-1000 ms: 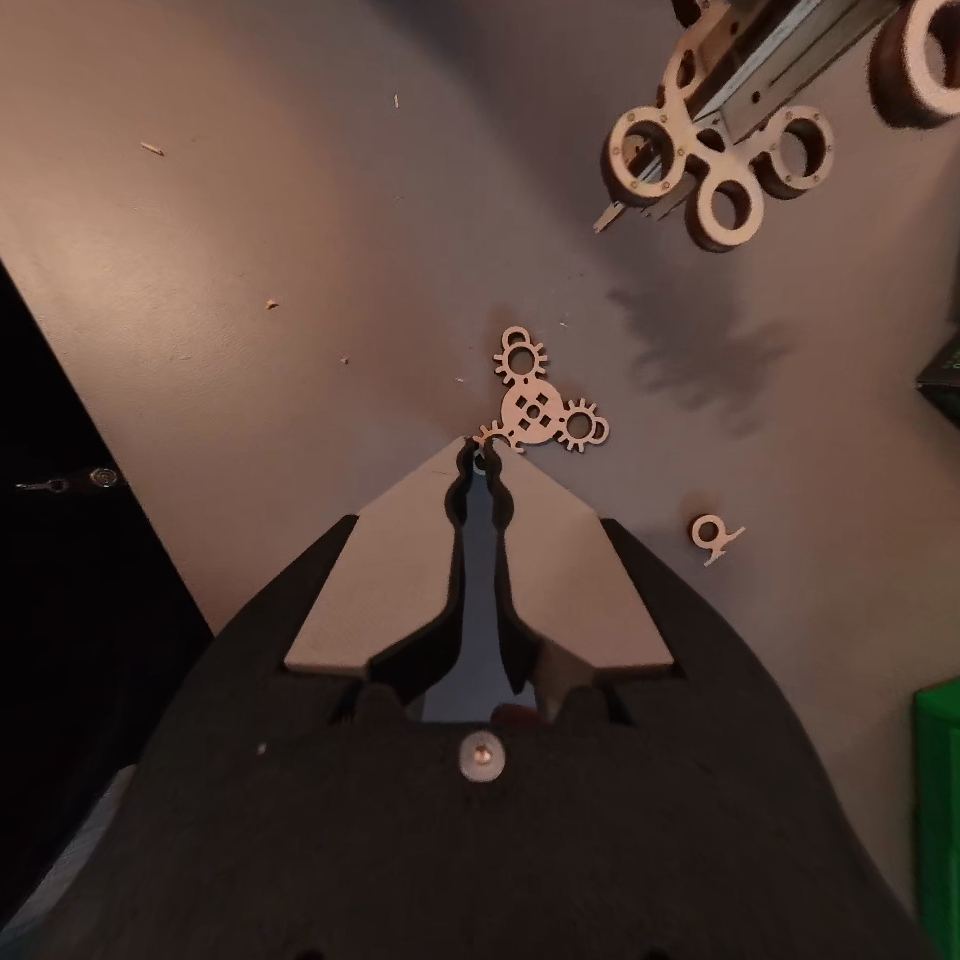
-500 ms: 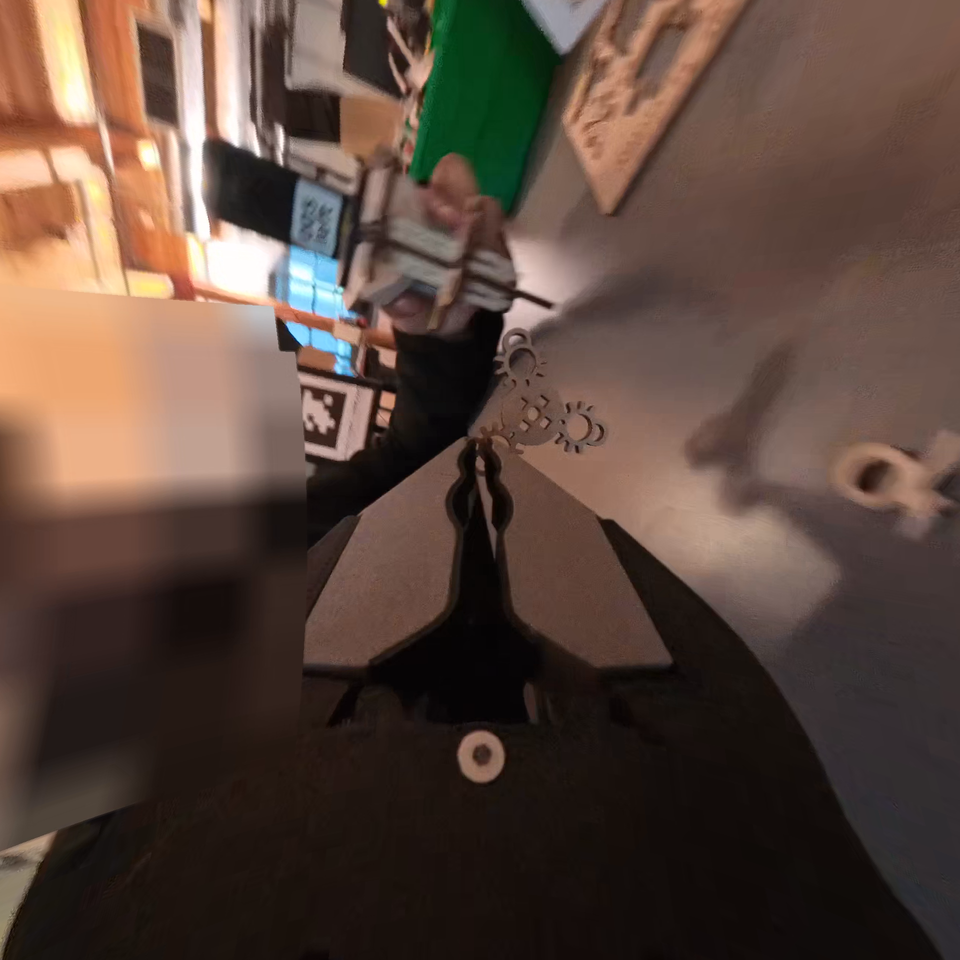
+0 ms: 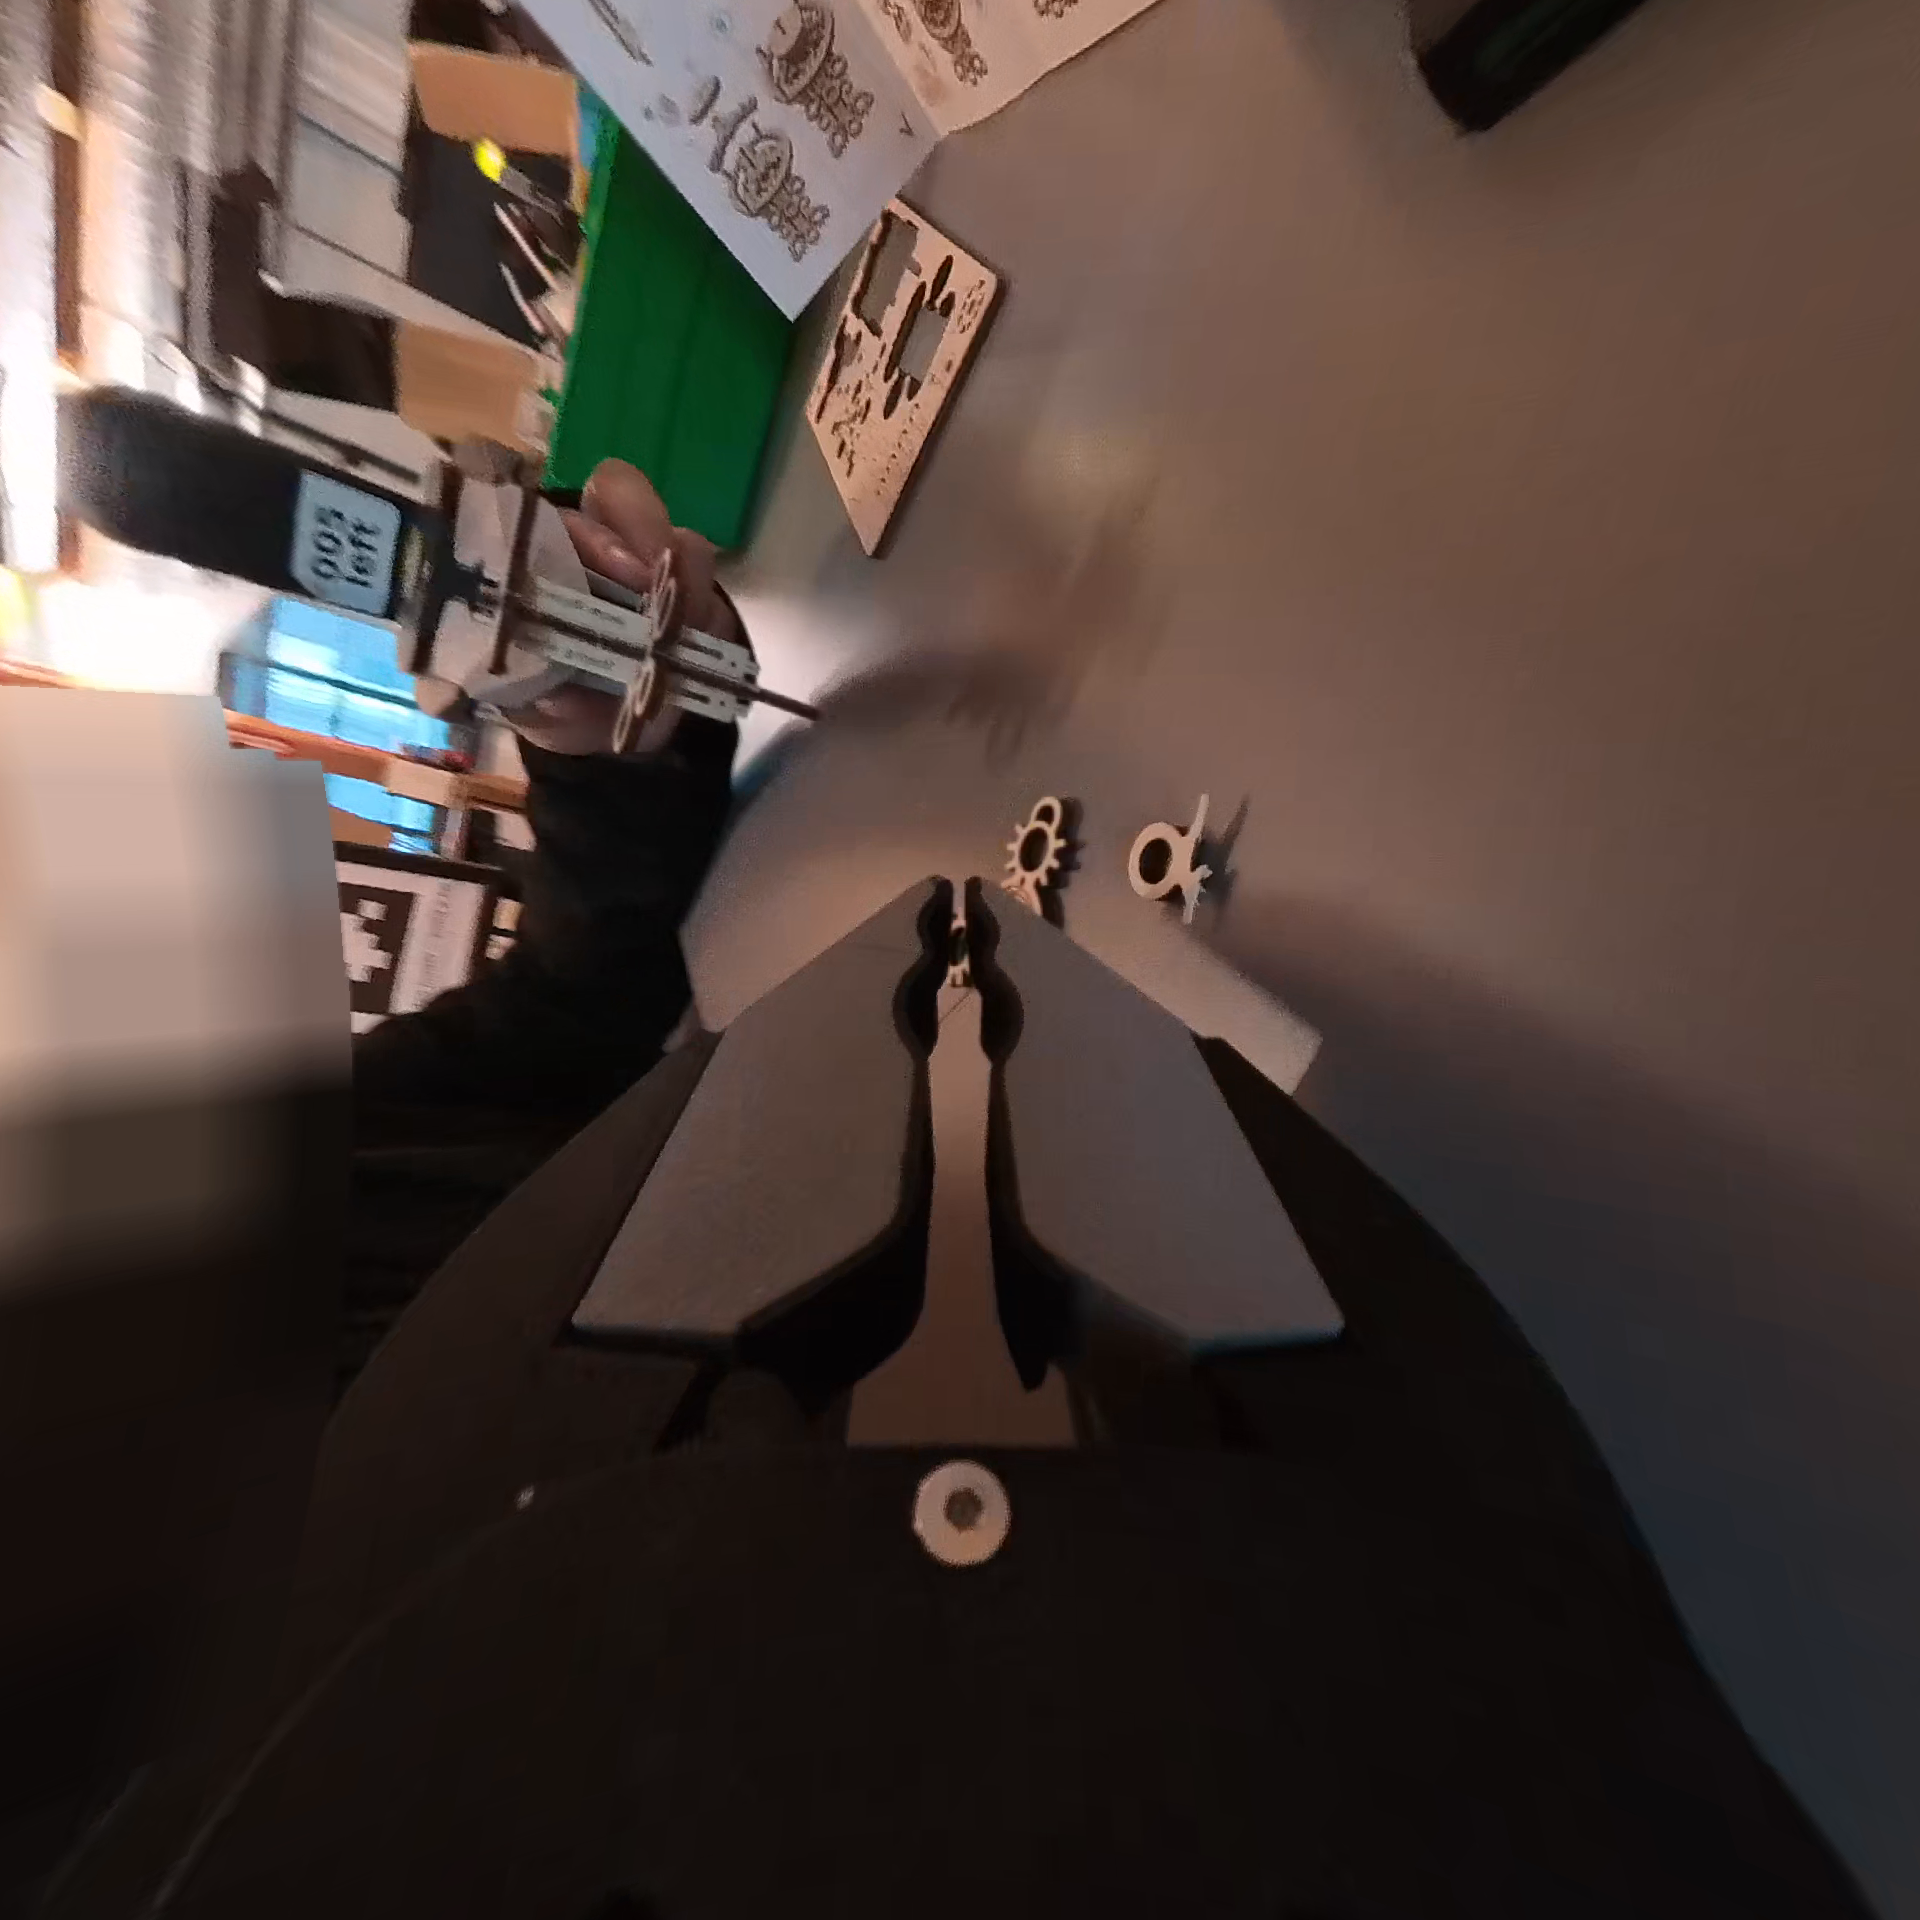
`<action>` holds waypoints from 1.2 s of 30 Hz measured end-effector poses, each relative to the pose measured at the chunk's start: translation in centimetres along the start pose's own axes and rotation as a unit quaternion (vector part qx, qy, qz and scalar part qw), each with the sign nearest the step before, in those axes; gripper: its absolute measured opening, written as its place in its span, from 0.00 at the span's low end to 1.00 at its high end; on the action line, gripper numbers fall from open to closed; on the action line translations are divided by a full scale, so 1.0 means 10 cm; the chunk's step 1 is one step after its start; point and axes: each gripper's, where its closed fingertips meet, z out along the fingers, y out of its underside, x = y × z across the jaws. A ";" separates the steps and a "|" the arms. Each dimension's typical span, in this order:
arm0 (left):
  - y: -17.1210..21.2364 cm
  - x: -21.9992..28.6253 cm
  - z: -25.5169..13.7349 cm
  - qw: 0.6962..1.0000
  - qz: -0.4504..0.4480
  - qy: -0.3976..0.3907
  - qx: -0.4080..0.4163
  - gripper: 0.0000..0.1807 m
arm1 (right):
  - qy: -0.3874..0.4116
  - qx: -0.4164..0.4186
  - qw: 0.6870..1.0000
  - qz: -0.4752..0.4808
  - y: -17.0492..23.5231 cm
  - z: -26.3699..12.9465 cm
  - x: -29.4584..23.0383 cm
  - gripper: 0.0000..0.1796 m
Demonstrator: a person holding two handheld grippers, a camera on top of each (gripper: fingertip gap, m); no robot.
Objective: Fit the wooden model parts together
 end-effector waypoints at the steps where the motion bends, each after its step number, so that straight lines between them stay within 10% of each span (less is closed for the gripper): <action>1: 0.00 0.01 0.00 1.000 0.001 0.002 0.001 0.00 | 0.014 -0.008 1.000 -0.018 0.01 0.00 0.00 0.00; 18: 0.13 0.29 0.11 0.996 0.045 0.069 -0.016 0.00 | 0.177 -0.197 0.880 -0.393 0.27 0.16 0.14 0.17; 36: 0.21 0.30 0.15 0.996 0.035 0.078 -0.032 0.00 | 0.082 -0.209 0.891 -0.394 0.48 0.10 -0.27 0.16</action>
